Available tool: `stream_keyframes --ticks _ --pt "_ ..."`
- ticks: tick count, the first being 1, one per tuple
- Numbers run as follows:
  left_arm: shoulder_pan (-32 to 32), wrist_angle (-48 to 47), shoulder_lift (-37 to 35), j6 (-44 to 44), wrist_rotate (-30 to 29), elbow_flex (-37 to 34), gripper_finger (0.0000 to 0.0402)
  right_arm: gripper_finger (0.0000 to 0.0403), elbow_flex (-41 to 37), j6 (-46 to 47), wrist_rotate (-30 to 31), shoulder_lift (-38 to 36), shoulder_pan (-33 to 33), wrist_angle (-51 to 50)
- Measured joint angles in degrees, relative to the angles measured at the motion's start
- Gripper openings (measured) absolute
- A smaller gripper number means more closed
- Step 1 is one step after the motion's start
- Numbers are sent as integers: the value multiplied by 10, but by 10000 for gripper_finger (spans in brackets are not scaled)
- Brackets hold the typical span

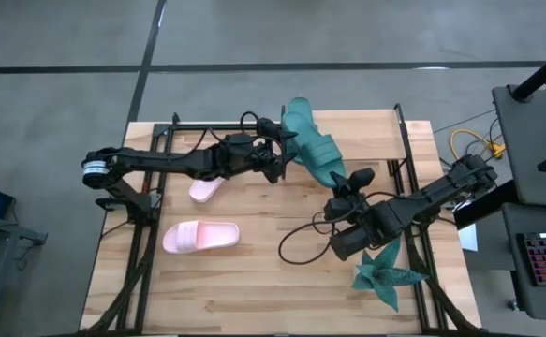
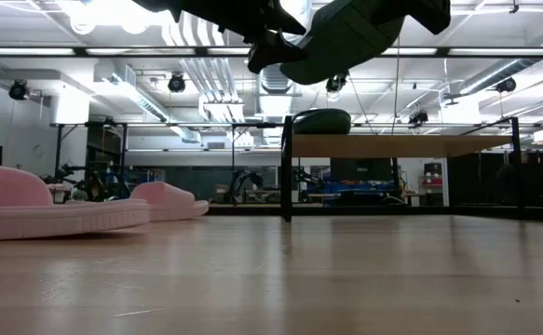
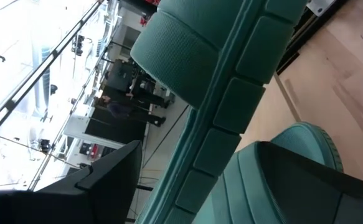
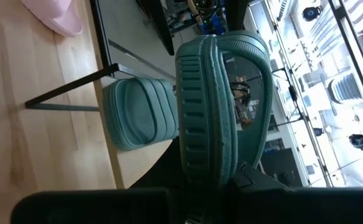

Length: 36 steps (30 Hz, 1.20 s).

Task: Pick and place slides into the shelf
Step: Put the green slipper on the shelf

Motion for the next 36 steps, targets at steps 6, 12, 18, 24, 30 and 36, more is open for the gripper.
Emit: stream_keyframes --ticks 6,12,18,24,30,36 --pt "3 0 0 0 0 0 283 29 5 0 0 0 0 1" --pt "5 3 1 0 -2 0 228 29 7 0 0 0 0 3" --pt "7 16 1 0 -2 -1 157 29 7 0 0 0 0 4" --pt "7 16 2 2 -2 -1 104 29 7 1 0 0 0 4" --pt "7 16 2 1 -3 -2 91 29 7 1 -1 0 0 4" --pt "7 16 2 0 -1 -2 89 68 7 0 -3 0 0 5"
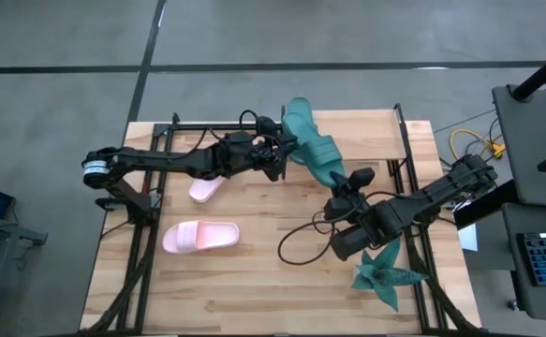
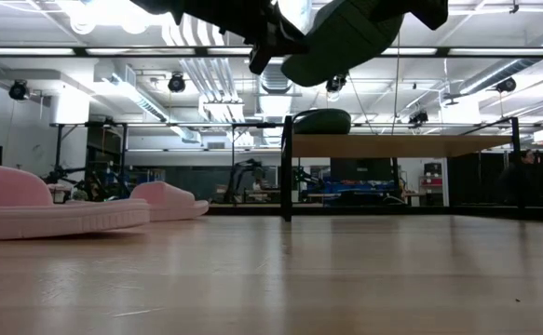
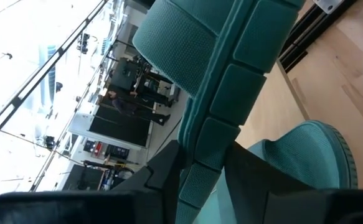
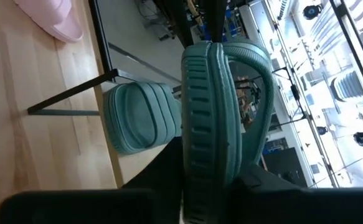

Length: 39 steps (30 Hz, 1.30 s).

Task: Pick and place slides into the shelf
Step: Put the green slipper on the shelf

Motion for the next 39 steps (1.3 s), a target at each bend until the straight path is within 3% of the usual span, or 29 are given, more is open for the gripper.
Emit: stream_keyframes --ticks 5,10,18,31,39 --pt "3 -1 -3 0 0 -9 89 104 0 0 -6 0 1 -1" --pt "14 -5 -8 4 -13 -12 88 113 1 -9 -7 0 8 -2" --pt "22 -16 -26 15 -17 -13 88 104 27 -9 -53 -1 35 -2" --pt "18 -21 -36 13 -21 -21 88 78 73 -15 -57 -3 103 -3" --pt "9 -25 -36 12 32 -21 88 70 88 -70 -55 -8 118 -6"
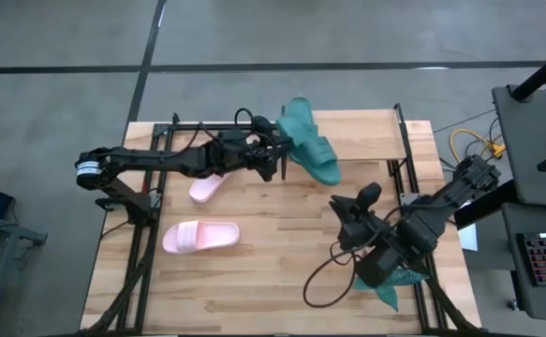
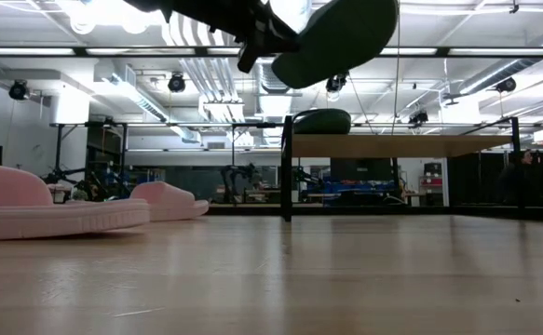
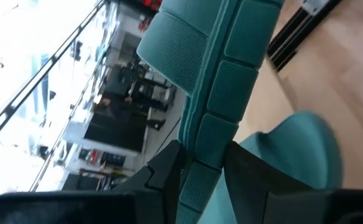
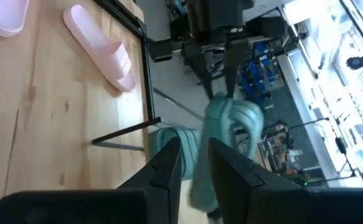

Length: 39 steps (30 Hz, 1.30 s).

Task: Pick and place slides into the shelf
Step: Put the green slipper on the shelf

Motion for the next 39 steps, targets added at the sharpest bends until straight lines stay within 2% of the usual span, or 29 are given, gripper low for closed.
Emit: stream_keyframes --ticks 4,9,15,19,25,39 --pt "-7 -5 0 1 5 0 88 85 22 -33 4 -3 0 0" --pt "-16 -7 1 3 7 0 88 124 45 -41 5 -10 0 -1" --pt "-32 -7 1 6 10 0 88 178 41 -49 4 -27 -4 -2" --pt "-43 -6 1 20 10 0 88 198 41 -47 -7 -32 -7 -2" --pt "-55 -5 1 30 10 1 88 199 40 -50 -94 -33 -11 -4" --pt "-95 12 1 57 11 8 88 191 40 -46 -101 -36 -11 -27"
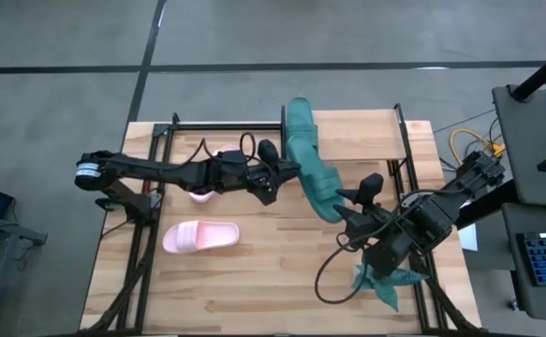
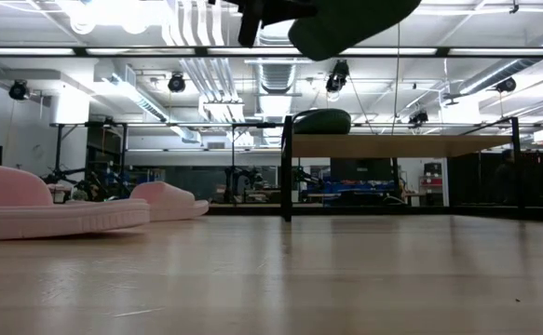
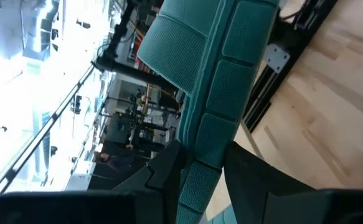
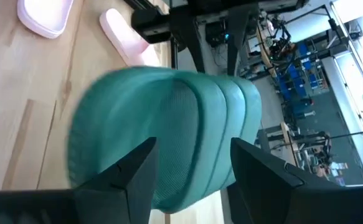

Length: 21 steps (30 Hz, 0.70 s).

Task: Pick and place slides into the shelf
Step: Put the green slipper on the shelf

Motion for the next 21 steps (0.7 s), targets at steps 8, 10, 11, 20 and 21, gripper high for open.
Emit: stream_keyframes --ticks 8,10,11,20,21 --pt "-14 24 0 10 1 0 88 191 0 1 0 0 0 0" --pt "-14 30 0 10 2 0 88 191 0 1 0 0 0 0" --pt "-14 34 0 10 2 0 88 191 0 1 2 0 0 1" --pt "-14 43 0 6 11 0 88 174 0 1 45 0 -4 4" --pt "-14 43 0 6 11 0 88 170 0 1 45 0 -3 6"
